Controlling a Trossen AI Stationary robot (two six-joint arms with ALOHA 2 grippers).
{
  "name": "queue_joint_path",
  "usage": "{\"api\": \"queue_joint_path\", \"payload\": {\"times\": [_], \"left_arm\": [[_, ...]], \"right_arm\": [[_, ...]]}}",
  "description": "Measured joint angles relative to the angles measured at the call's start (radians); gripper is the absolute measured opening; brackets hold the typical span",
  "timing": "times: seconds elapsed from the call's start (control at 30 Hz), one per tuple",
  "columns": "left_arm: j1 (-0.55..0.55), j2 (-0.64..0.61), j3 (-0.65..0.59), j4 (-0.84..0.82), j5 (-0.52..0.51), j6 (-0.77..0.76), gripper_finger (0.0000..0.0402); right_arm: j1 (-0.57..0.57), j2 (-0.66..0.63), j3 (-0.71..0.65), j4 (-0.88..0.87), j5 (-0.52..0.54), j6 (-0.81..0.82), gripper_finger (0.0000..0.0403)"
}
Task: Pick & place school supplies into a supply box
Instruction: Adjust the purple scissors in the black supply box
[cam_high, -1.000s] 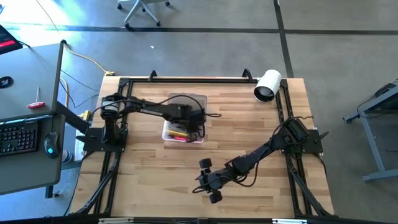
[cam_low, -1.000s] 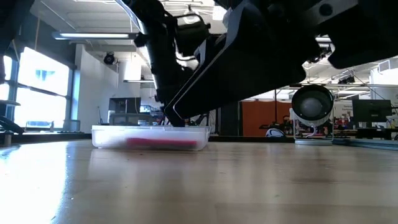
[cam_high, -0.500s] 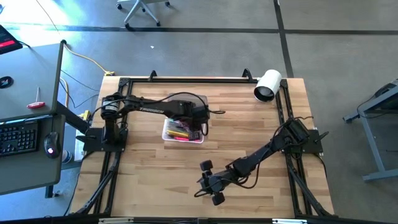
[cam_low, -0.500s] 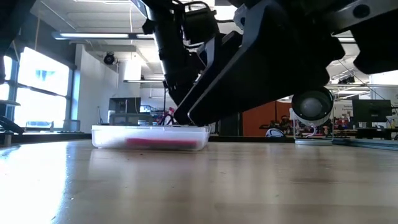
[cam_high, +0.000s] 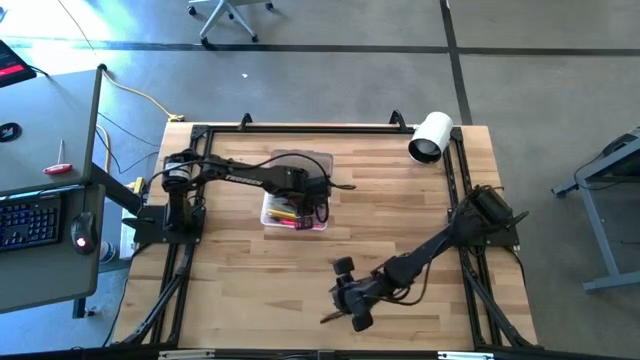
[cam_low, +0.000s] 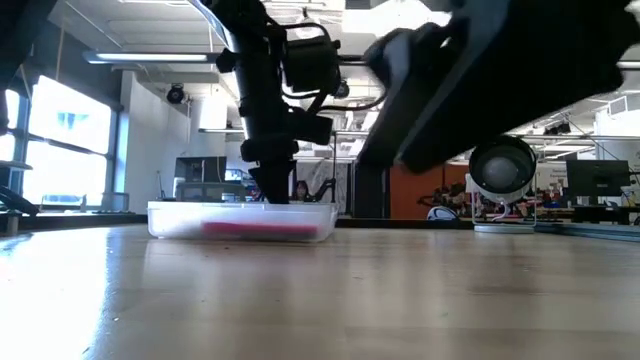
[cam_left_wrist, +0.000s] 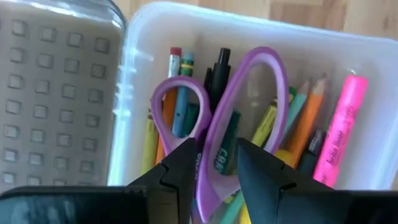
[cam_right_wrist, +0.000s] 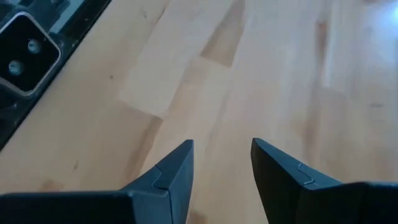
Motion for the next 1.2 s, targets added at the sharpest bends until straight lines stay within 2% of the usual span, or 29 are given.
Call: {"api": "queue_joint_path", "payload": {"times": [0.17,0.33,0.5,0.8,1.03,1.2], "left_arm": [[0.001,-0.002,-0.022,0.073,0.006,0.0,0.0147],[0.001,0.016,-0.023,0.157,0.029,0.007,0.0147],[0.001,0.017,-0.024,0.218,0.036,0.007,0.0147],[0.007,0.062,-0.018,0.231,0.034,0.008,0.0147],[0.008,0.092,-0.022,0.383,0.071,0.007,0.0147],[0.007,0.093,-0.023,0.405,0.078,0.0,0.0147]], "right_arm": [[0.051,-0.06,0.0,-0.082,0.127,-0.011,0.0139],[0.095,-0.103,0.0,-0.094,0.186,-0.019,0.0139],[0.115,-0.11,0.0,-0.102,0.193,-0.038,0.0139],[0.114,-0.11,0.0,-0.108,0.19,-0.039,0.0139],[0.114,-0.11,0.0,-0.11,0.191,-0.04,0.0139],[0.114,-0.11,0.0,-0.115,0.19,-0.038,0.0139]]}}
